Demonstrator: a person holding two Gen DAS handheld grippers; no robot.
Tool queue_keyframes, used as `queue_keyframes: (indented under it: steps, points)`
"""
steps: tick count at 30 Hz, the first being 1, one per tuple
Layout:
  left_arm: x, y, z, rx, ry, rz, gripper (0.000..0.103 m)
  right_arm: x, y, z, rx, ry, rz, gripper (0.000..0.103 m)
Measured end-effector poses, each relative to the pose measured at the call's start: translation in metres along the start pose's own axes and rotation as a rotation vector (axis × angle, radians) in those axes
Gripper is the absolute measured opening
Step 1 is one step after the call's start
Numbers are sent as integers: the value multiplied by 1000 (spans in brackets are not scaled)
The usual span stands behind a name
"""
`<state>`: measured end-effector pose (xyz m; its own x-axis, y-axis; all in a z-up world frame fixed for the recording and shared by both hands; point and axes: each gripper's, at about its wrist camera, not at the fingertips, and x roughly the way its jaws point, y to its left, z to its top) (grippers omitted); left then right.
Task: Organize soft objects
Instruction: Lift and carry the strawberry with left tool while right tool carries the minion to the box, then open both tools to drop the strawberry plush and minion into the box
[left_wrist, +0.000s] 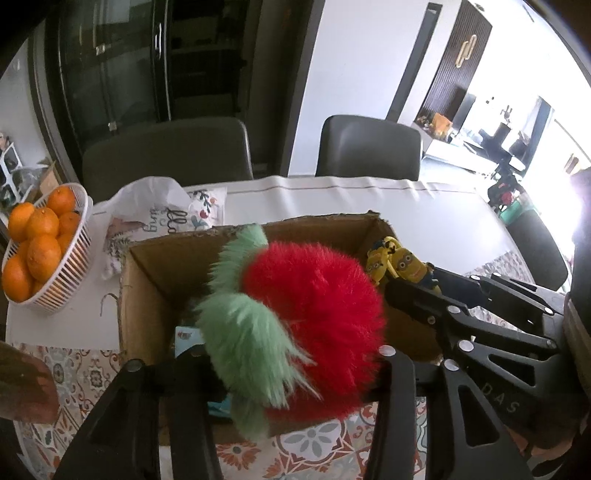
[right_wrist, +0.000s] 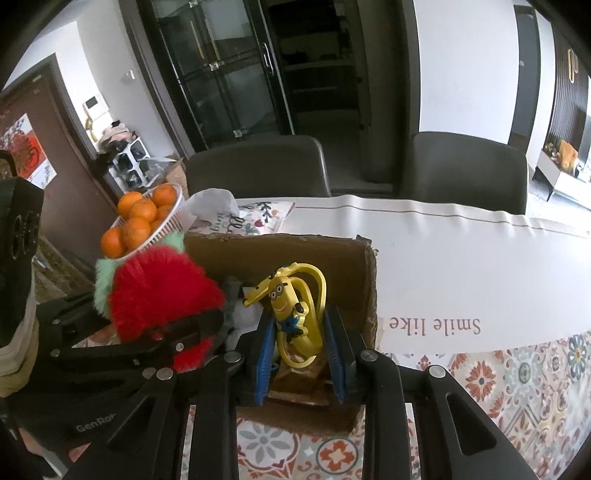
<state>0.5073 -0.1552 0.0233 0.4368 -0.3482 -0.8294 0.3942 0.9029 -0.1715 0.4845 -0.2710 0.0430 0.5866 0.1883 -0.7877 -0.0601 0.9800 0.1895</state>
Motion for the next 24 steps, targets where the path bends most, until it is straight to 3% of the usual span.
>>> queue_keyframes:
  steps: [6,11,15,24]
  points:
    - [8,4,2,23,23,58,64,17,-8,3,18,24,0,28]
    - [0,8,1,55,-18,168,81,25,-5,1,15,35,5,32]
    - [-9,13,-4,69,-38,227,83,26,-1,2,6,34,-15,47]
    - [-33,21,-24,40,-65,291,85,11,12,-9,-10,37,-75,48]
